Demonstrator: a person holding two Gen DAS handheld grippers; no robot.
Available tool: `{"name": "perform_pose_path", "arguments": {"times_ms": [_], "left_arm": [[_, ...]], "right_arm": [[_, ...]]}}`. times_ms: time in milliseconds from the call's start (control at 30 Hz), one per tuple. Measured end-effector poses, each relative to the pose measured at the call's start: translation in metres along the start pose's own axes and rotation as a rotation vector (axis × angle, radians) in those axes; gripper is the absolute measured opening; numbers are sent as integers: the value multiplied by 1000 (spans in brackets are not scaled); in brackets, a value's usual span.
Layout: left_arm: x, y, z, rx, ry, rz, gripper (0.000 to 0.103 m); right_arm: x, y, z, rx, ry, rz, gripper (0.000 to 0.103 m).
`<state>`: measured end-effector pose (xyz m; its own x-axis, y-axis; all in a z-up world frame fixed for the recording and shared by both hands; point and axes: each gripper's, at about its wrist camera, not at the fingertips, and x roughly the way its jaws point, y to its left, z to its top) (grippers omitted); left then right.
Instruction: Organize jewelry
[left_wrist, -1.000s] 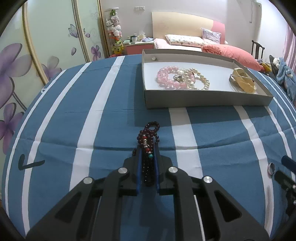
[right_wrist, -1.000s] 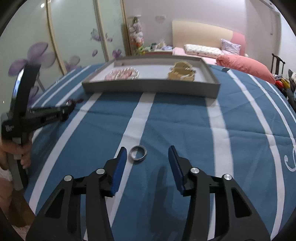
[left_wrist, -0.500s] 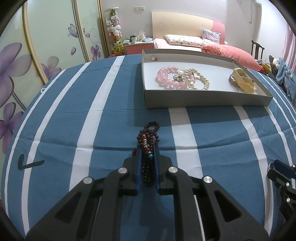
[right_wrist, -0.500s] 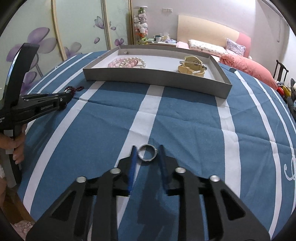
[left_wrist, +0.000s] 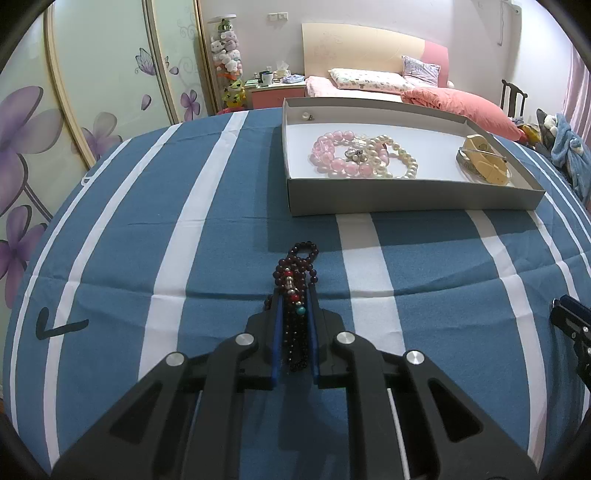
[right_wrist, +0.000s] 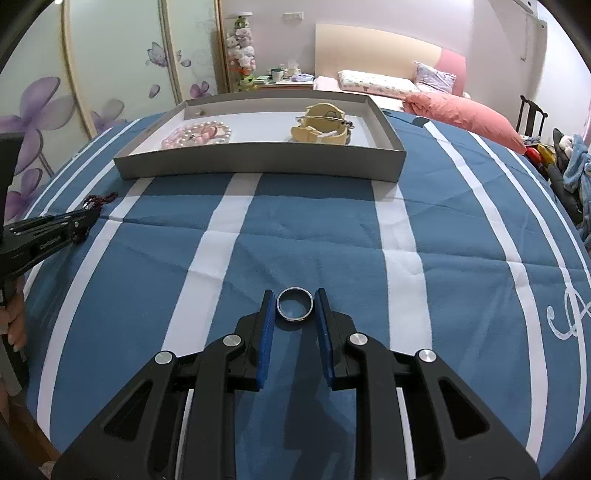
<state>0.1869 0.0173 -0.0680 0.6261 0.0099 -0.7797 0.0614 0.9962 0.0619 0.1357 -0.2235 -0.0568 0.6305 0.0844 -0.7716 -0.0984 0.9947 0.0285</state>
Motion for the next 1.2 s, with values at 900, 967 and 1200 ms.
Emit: {"name": "perform_pose_path", "arguments": {"times_ms": [900, 967, 1200], "left_arm": [[-47, -24, 9, 32, -200, -49, 1], [-50, -20, 9, 29, -209, -48, 1], [-64, 12, 21, -69, -236, -99, 1]], "right_arm": [[-42, -9, 31, 26, -242, 29, 23], [-41, -11, 31, 31, -240, 31, 23], [-42, -12, 30, 39, -243, 33, 23]]}}
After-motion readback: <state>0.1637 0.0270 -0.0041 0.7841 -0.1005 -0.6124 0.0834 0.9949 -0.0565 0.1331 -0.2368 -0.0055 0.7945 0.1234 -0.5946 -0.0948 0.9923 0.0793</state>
